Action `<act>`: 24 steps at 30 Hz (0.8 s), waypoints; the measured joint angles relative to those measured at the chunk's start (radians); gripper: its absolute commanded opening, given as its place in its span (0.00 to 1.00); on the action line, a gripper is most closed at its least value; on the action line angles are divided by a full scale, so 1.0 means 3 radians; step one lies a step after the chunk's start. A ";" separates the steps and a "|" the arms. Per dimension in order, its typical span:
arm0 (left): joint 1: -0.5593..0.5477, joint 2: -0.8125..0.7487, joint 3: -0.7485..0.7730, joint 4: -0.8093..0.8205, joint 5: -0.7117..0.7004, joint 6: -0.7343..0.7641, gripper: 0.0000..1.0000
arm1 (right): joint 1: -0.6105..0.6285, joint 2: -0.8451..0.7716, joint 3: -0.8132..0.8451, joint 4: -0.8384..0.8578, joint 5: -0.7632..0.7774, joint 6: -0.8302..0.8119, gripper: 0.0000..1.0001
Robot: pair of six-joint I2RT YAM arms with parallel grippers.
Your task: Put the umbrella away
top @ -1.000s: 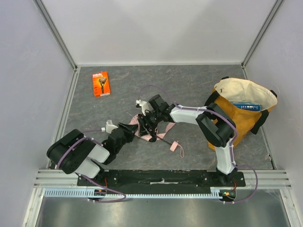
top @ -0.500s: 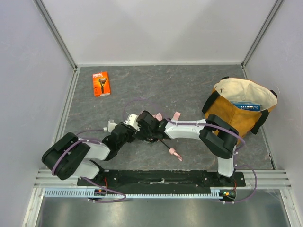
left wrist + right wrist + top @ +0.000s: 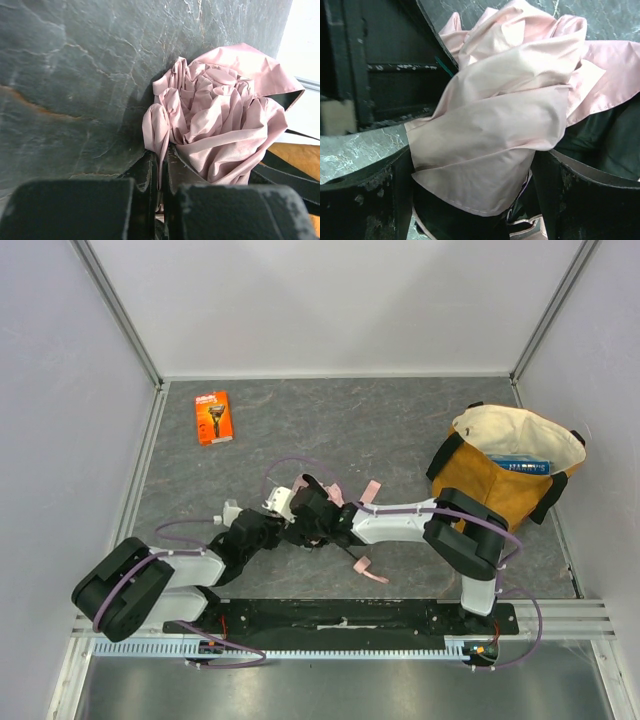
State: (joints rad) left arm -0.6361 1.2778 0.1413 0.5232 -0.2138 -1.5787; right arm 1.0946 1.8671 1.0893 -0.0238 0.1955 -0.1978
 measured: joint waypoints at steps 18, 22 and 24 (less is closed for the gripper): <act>0.0008 -0.0106 -0.0107 0.0225 -0.0090 0.0141 0.02 | -0.0333 -0.0052 -0.0392 0.0707 -0.0851 0.0392 0.11; 0.0060 -0.0043 -0.0088 0.0267 -0.0149 0.0135 0.18 | -0.0459 0.0028 -0.0367 0.0838 -0.1063 0.0529 0.00; 0.0083 -0.0018 -0.0057 0.0266 -0.0154 0.0151 0.53 | -0.0568 0.0066 -0.0367 0.0917 -0.1280 0.0645 0.00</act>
State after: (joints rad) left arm -0.6113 1.2724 0.1242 0.6029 -0.2600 -1.5333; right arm 0.9241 1.8870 0.9791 0.2512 -0.1886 -0.0044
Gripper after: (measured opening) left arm 0.100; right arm 0.158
